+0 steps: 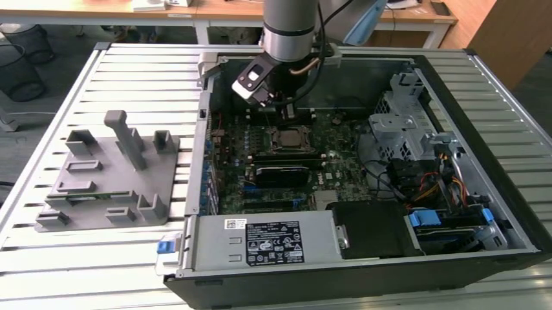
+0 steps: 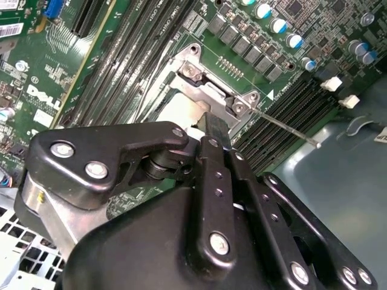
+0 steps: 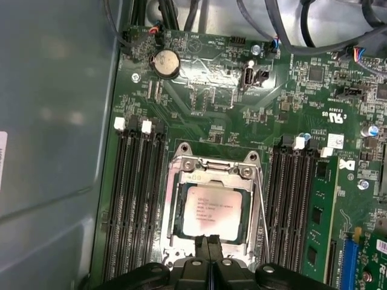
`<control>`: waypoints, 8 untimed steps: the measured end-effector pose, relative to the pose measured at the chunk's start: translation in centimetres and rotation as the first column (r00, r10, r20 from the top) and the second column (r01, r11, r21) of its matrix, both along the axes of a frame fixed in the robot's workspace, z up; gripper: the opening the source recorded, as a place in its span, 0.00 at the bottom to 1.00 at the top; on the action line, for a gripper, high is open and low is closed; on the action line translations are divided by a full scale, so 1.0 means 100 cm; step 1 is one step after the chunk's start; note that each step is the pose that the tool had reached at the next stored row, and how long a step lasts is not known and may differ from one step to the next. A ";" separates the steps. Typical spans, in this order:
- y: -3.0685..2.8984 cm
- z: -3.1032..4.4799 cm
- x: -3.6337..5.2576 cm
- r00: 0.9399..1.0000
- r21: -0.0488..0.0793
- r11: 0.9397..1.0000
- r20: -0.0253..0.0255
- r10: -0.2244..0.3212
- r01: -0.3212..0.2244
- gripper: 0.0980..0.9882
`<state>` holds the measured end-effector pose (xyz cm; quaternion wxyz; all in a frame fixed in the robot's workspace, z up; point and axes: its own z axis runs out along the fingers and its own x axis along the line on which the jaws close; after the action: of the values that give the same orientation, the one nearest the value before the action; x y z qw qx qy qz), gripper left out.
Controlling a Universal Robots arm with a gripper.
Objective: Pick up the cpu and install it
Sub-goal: 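Close the cpu cover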
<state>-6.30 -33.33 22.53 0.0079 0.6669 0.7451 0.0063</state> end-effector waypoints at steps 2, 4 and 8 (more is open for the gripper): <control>0.0000 -0.0013 -0.0008 1.000 0.000 1.000 0.000 0.000 0.000 0.01; 0.0000 -0.0026 -0.0012 1.000 0.000 1.000 0.000 0.000 0.000 0.01; 0.0000 -0.0054 -0.0021 1.000 -0.001 1.000 0.000 0.000 0.000 0.01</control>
<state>-6.51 -33.33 21.99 0.0083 0.6669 0.7451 0.0059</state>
